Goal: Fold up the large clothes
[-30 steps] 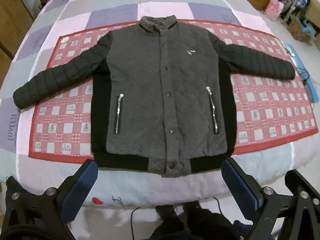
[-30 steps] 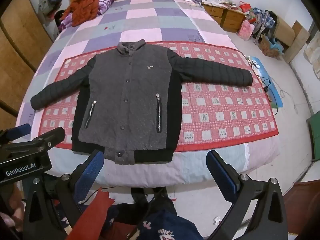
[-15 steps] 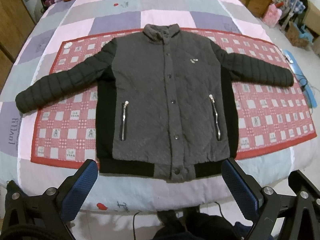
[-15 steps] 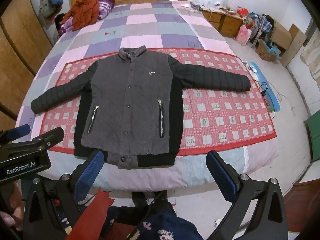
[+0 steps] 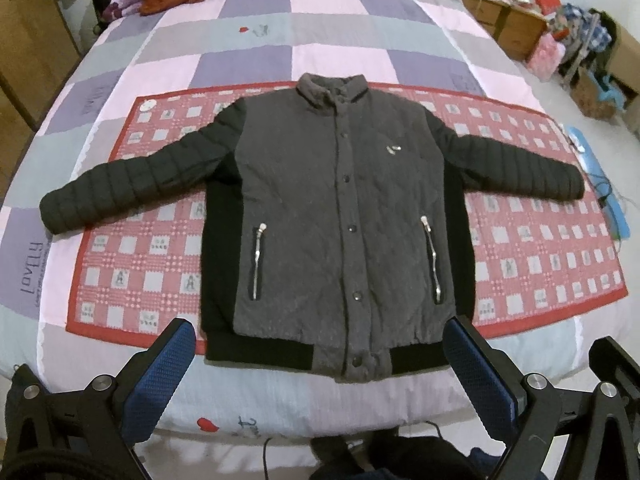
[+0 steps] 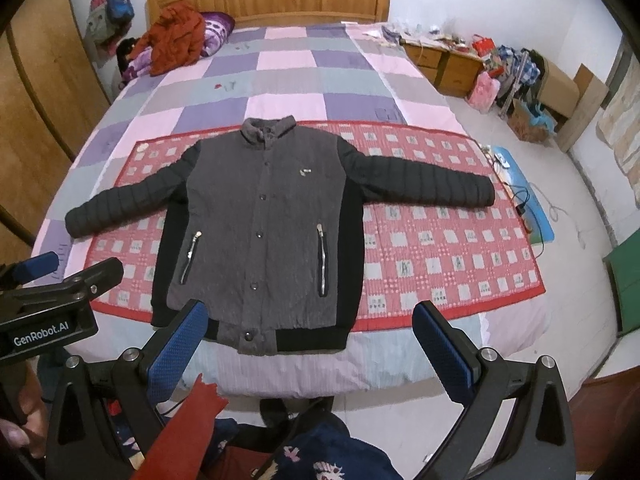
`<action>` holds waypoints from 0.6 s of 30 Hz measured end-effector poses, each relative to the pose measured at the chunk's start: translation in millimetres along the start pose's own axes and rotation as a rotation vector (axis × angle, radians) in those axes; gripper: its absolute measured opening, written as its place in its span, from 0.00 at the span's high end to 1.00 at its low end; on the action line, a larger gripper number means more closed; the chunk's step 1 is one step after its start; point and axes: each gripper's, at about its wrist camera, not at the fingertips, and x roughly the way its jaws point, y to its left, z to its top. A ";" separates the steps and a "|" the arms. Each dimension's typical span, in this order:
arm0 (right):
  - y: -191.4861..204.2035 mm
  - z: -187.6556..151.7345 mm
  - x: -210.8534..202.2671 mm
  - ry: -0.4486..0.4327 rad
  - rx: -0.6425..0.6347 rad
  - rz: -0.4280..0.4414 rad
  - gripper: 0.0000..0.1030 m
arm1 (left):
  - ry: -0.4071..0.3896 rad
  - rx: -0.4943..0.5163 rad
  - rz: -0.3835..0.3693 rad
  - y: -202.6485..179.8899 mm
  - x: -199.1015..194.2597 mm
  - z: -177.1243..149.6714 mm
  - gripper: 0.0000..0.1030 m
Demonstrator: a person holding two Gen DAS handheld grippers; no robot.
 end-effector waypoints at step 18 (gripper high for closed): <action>-9.0 8.7 7.0 0.011 -0.016 0.028 0.00 | 0.017 -0.054 0.036 -1.2 11.2 7.4 0.01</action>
